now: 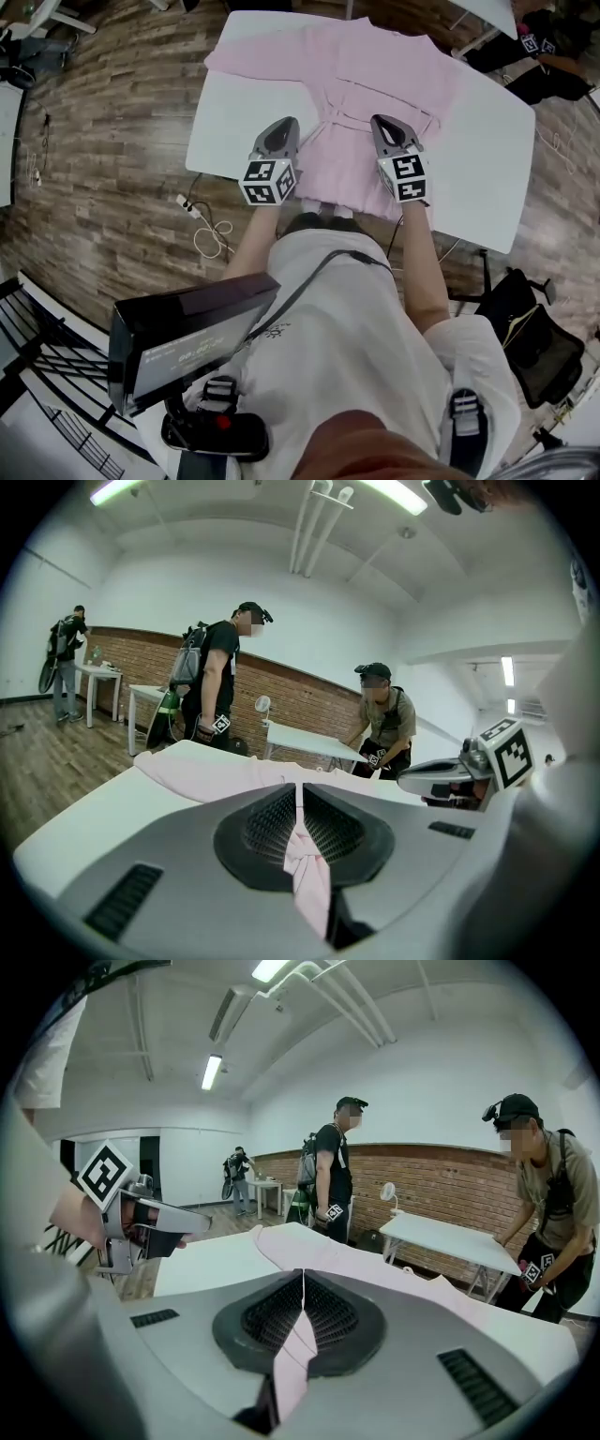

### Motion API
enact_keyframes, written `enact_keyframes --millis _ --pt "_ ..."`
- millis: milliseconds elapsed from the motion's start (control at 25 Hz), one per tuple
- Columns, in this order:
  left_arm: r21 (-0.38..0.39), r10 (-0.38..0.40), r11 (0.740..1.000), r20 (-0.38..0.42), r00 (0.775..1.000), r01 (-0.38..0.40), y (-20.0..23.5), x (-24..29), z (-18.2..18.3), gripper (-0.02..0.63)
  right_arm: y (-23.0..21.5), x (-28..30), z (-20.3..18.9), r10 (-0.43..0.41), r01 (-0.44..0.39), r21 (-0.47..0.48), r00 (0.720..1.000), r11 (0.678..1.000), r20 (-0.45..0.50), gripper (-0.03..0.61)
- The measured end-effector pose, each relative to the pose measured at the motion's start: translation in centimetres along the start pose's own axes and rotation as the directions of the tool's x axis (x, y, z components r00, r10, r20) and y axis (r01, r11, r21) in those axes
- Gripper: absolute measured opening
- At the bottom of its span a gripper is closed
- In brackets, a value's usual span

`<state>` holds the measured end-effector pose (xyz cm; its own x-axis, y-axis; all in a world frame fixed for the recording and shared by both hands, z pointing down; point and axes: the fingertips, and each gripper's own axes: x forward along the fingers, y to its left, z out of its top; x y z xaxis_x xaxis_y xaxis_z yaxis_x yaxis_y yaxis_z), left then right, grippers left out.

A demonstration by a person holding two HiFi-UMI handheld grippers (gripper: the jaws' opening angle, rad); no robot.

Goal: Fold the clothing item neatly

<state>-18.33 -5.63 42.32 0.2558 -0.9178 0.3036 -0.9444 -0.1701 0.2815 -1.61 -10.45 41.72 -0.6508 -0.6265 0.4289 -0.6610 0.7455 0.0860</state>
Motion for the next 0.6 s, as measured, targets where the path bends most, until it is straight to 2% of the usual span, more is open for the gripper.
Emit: enact_keyframes --millis 160,600 --pt "-0.026 0.066 0.998 0.012 0.998 -0.065 -0.2 -1.4 -0.3 0.003 0.4 -0.5 -0.3 0.053 -0.054 0.011 0.998 0.999 0.016 0.005" --pt "-0.067 0.203 0.978 0.060 0.977 -0.199 1.5 -4.5 -0.3 0.003 1.7 -0.9 0.1 0.125 -0.124 -0.017 0.991 0.992 0.045 0.005"
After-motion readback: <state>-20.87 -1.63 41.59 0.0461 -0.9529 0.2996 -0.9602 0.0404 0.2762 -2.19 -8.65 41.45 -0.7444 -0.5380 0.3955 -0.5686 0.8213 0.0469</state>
